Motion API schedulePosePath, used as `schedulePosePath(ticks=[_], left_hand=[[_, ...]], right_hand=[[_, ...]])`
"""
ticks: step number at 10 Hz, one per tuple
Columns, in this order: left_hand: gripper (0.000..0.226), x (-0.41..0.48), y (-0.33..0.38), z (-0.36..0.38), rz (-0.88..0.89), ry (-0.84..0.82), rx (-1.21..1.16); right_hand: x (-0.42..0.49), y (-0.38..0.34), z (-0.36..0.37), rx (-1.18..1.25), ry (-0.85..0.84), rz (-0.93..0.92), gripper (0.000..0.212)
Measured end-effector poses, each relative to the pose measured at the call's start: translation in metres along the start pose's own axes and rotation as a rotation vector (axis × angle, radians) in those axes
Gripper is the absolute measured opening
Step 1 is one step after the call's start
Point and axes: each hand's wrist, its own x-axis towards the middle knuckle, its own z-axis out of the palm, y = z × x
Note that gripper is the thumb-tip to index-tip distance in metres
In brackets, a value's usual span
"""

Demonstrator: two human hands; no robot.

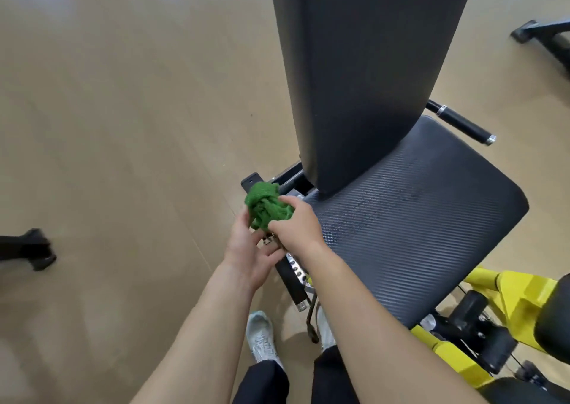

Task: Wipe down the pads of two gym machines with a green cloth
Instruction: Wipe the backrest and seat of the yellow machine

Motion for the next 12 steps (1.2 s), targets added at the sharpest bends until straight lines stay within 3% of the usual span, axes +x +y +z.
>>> schedulePosePath(ticks=[1,2,3,4,5,6,7,8,9,10,11,12], left_hand=[[0.053,0.000,-0.001,0.015,-0.058,-0.090,0.072],[0.047,0.016,-0.010,0.030,-0.012,-0.050,0.115],[0.039,0.024,-0.016,0.051,0.094,0.041,0.038],[0.037,0.039,-0.026,0.071,0.143,0.101,-0.079],[0.060,0.043,-0.032,0.099,0.234,0.140,0.031],[0.060,0.045,-0.032,0.113,0.206,0.084,-0.056],[0.030,0.046,-0.027,0.116,0.087,0.083,-0.274],[0.033,0.041,-0.028,0.122,0.115,0.173,-0.283],[0.046,0.032,-0.018,0.125,0.203,0.248,-0.246],[0.042,0.006,0.009,0.131,0.316,0.236,-0.230],[0.040,-0.021,0.024,0.143,0.463,0.261,-0.062],[0.041,-0.019,0.008,0.144,0.472,0.299,0.052]], right_hand=[[-0.005,0.008,-0.012,0.023,0.000,-0.049,0.060],[-0.003,0.015,-0.032,0.107,0.039,-0.060,0.029],[0.009,0.028,-0.060,0.139,0.176,-0.017,0.013],[0.023,0.041,-0.079,0.099,0.243,0.074,0.012],[0.034,0.046,-0.087,0.124,0.231,0.108,0.012],[0.043,0.044,-0.092,0.182,0.219,0.100,0.011],[0.051,0.038,-0.096,0.177,0.155,0.109,0.015],[0.054,0.030,-0.100,0.177,0.109,0.104,0.017],[0.052,0.019,-0.105,0.218,0.104,0.079,0.015],[0.046,0.004,-0.109,0.230,0.088,0.064,0.016],[0.039,-0.009,-0.109,0.247,0.090,0.064,0.015],[0.035,-0.013,-0.106,0.250,0.099,0.075,0.019]])
